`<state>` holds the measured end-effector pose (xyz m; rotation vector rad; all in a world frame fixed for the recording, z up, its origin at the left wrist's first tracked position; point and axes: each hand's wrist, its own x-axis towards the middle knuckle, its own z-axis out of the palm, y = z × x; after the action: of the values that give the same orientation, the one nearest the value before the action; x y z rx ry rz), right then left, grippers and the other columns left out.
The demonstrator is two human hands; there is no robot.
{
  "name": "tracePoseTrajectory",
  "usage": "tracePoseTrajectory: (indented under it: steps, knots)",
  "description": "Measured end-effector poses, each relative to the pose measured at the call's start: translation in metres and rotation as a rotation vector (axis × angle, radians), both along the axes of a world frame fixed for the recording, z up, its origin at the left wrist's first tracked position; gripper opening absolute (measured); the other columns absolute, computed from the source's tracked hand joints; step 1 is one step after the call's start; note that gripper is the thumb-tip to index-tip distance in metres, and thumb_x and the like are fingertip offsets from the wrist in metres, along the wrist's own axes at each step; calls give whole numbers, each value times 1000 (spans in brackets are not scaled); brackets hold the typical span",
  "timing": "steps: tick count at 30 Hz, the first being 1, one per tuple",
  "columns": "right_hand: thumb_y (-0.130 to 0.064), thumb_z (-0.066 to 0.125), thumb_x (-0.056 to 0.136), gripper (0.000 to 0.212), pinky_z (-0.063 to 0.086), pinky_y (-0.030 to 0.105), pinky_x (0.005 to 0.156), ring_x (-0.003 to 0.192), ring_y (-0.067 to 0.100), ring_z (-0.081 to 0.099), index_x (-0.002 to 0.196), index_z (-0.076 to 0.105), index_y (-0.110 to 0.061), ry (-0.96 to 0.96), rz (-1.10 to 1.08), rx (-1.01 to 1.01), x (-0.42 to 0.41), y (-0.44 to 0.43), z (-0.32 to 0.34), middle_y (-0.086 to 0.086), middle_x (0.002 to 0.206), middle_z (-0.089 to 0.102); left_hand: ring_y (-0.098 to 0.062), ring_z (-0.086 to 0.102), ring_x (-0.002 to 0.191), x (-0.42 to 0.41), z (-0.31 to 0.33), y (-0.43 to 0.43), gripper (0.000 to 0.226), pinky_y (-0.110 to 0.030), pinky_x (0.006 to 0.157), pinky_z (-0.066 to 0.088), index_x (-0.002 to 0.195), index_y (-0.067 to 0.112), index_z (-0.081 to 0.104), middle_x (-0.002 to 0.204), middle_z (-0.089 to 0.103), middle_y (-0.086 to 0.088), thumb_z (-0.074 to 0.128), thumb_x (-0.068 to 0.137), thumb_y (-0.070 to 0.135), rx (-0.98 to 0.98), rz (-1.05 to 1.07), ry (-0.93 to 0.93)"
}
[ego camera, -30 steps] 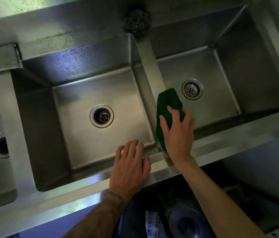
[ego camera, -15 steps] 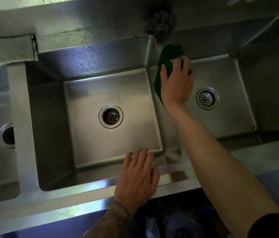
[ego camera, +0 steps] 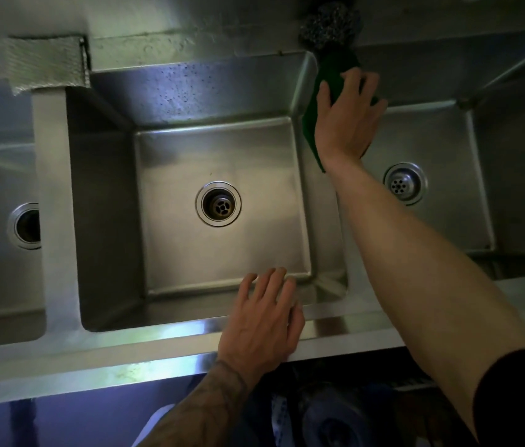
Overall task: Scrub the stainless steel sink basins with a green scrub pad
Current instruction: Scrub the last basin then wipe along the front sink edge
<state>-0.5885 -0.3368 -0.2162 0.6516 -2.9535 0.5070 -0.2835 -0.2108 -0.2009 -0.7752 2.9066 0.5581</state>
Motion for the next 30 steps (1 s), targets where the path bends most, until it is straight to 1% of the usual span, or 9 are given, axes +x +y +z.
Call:
tracePoseTrajectory:
  steps: [5, 9, 13, 16, 18, 21, 24, 27, 30]
  knots:
    - [-55, 40, 104, 47, 47, 41, 85, 107, 34, 54, 134, 55, -22, 23, 47, 14, 6, 19, -4, 6, 143, 50, -30, 64, 127, 1, -3, 1, 39, -51, 112, 50, 130, 13, 67, 140, 66, -9, 54, 101, 34, -1, 5, 9]
    - [-53, 41, 105, 45, 44, 39, 85, 110, 35, 53, 137, 54, -24, -17, 34, -7, -4, 2, 1, 8, 142, 50, -29, 64, 127, 2, -7, 2, 38, -51, 111, 51, 129, 14, 66, 139, 66, -8, 54, 100, 35, -5, 8, 24]
    - [-54, 38, 105, 46, 44, 39, 86, 105, 35, 55, 134, 55, -22, 27, 11, 27, 4, 14, -5, 8, 141, 51, -28, 63, 127, 2, -7, 2, 36, -50, 113, 48, 128, 15, 64, 138, 65, -7, 51, 101, 35, -3, 4, 16]
    - [-55, 37, 106, 48, 36, 34, 86, 111, 34, 54, 137, 53, -23, -2, 20, 65, -1, 9, -1, 8, 144, 49, -27, 62, 128, 2, -9, 2, 36, -50, 114, 47, 129, 16, 63, 139, 64, -6, 49, 102, 35, 2, -2, 17]
    - [-54, 39, 106, 48, 42, 37, 90, 114, 35, 53, 138, 53, -21, -31, 55, 67, 1, 11, 1, 9, 146, 47, -28, 62, 128, 2, -8, 2, 36, -49, 114, 47, 129, 15, 64, 139, 64, -7, 49, 103, 35, 3, -3, 11]
    - [-51, 47, 104, 45, 45, 41, 91, 114, 36, 53, 131, 57, -17, -53, 148, 12, 19, 49, 7, 10, 145, 48, -28, 63, 127, 1, -4, 0, 37, -49, 113, 48, 129, 14, 66, 139, 65, -8, 50, 103, 35, -2, -3, 2]
    - [-46, 55, 103, 38, 43, 35, 87, 114, 36, 51, 125, 60, -16, -113, 223, -63, 51, 115, 12, 12, 141, 49, -30, 64, 125, 0, 1, -1, 36, -50, 110, 50, 126, 12, 67, 136, 66, -10, 52, 101, 33, -5, -11, 3]
    - [-45, 57, 102, 36, 45, 32, 89, 118, 30, 49, 127, 58, -19, -189, 259, -33, 89, 184, 18, 10, 140, 47, -30, 65, 122, -2, 6, -3, 38, -50, 108, 51, 125, 11, 68, 134, 67, -11, 47, 102, 33, -7, -26, -3]
    - [-44, 57, 102, 35, 50, 37, 87, 114, 30, 50, 126, 60, -19, -169, 231, 34, 124, 238, 21, 10, 136, 49, -30, 67, 118, -2, 8, -4, 41, -49, 106, 53, 123, 10, 69, 131, 68, -11, 44, 102, 34, -4, -27, 4]
